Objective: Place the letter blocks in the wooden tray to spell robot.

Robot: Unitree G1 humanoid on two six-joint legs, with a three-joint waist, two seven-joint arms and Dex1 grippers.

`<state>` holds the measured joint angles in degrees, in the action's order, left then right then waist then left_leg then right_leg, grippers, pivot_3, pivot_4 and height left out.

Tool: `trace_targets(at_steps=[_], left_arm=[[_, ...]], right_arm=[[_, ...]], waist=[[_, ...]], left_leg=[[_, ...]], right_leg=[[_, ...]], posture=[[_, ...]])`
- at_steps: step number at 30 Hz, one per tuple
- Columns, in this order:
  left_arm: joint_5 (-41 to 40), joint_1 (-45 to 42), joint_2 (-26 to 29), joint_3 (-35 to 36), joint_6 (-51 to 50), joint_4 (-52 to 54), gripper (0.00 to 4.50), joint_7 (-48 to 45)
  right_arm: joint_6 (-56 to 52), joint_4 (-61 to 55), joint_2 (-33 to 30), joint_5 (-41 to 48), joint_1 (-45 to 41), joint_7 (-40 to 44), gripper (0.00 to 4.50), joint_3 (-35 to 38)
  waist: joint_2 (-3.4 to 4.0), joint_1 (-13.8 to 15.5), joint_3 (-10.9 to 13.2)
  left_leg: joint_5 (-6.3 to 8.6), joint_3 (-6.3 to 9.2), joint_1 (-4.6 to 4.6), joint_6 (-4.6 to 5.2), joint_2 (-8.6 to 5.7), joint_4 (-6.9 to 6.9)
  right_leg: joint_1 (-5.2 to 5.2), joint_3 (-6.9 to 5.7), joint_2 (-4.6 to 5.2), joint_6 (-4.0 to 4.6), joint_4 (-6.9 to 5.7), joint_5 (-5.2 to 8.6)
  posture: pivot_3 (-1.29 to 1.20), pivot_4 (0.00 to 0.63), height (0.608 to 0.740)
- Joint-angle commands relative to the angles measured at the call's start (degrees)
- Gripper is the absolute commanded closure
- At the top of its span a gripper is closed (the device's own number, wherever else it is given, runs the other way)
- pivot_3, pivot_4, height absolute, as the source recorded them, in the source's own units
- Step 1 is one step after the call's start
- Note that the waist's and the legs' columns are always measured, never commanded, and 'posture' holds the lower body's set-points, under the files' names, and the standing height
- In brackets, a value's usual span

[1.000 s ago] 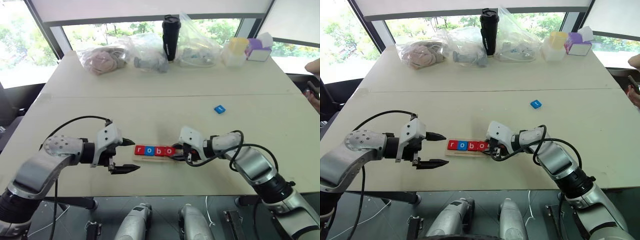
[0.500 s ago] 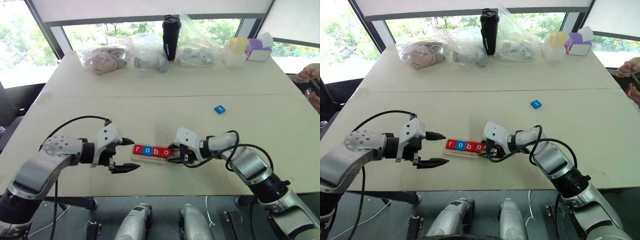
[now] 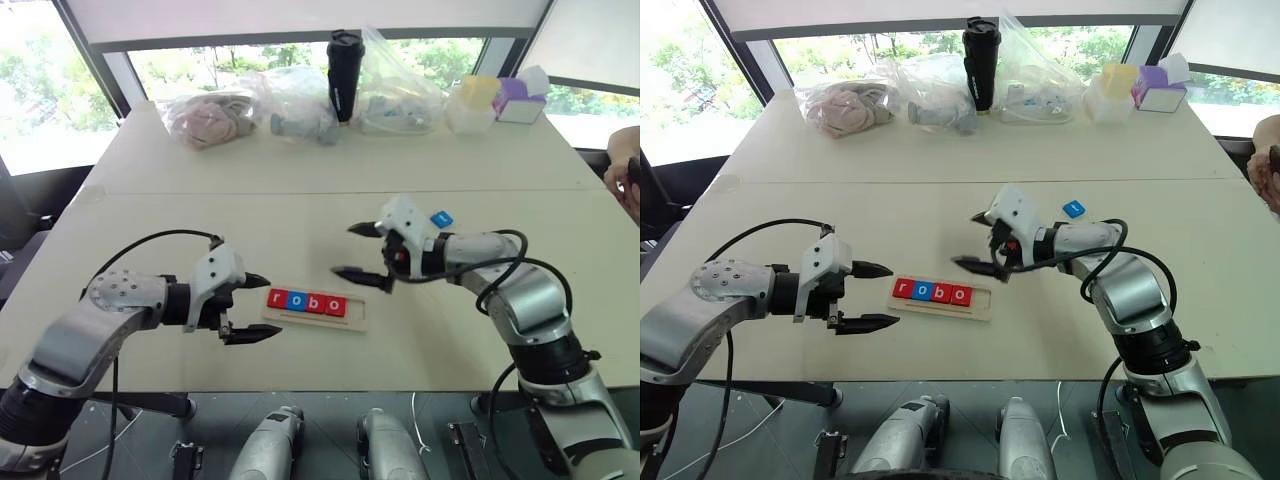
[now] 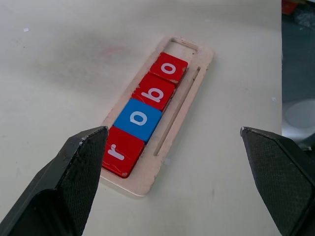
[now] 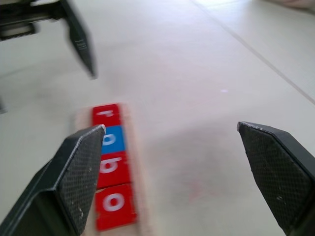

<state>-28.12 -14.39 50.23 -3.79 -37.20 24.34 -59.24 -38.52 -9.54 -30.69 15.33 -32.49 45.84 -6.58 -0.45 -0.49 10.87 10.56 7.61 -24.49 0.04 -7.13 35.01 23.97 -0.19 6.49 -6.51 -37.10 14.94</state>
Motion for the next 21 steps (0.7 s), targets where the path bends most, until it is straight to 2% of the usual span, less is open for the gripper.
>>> trace_targets(at_steps=[1,4,10,17,21], left_arm=[[-0.37,-1.13,-0.35,0.38,0.42,0.15,0.0,-0.33],[-0.2,-1.45,-0.53,0.4,0.38,0.07,0.0,-0.54],[0.04,-1.43,-0.36,0.68,0.46,-0.07,0.0,-0.57],[-0.14,-0.74,-0.09,1.24,0.15,0.6,0.0,-0.27],[0.0,-0.64,-0.07,1.19,0.07,0.76,0.0,-0.01]], right_arm=[[4.74,9.63,1.49,-4.39,-2.86,-9.73,0.04,4.95],[10.31,21.46,1.98,-8.53,-4.84,-16.44,0.04,6.26],[19.75,41.1,2.1,-12.29,-8.71,-23.06,0.04,7.71],[28.52,54.92,2.38,-13.04,-13.08,-25.88,0.04,9.31],[29.06,60.76,2.66,-12.16,-15.31,-25.99,0.04,10.45]], waist=[[0.0,-0.08,0.0],[0.0,-0.15,0.0],[0.01,-0.45,0.0],[0.03,-0.49,0.0],[0.03,-0.43,0.0]], left_leg=[[0.0,0.0,0.01,0.0,0.0,0.0],[-0.05,-0.01,0.0,-0.05,0.0,-0.03],[-0.08,-0.04,0.01,-0.08,0.01,-0.09],[-0.11,-0.04,0.06,-0.12,0.03,-0.04],[-0.13,-0.04,0.07,-0.14,0.03,-0.03]], right_leg=[[0.0,0.0,-0.01,0.01,0.0,0.0],[0.04,0.01,-0.03,0.04,-0.03,-0.03],[0.09,0.02,-0.06,0.03,-0.11,-0.05],[0.02,0.02,-0.21,0.09,-0.12,-0.08],[-0.01,0.03,-0.26,0.1,-0.11,-0.09]], posture=[[0.0,0.15,0.74],[0.0,0.15,0.74],[0.0,0.15,0.74],[0.0,0.15,0.74],[0.0,0.15,0.74]])
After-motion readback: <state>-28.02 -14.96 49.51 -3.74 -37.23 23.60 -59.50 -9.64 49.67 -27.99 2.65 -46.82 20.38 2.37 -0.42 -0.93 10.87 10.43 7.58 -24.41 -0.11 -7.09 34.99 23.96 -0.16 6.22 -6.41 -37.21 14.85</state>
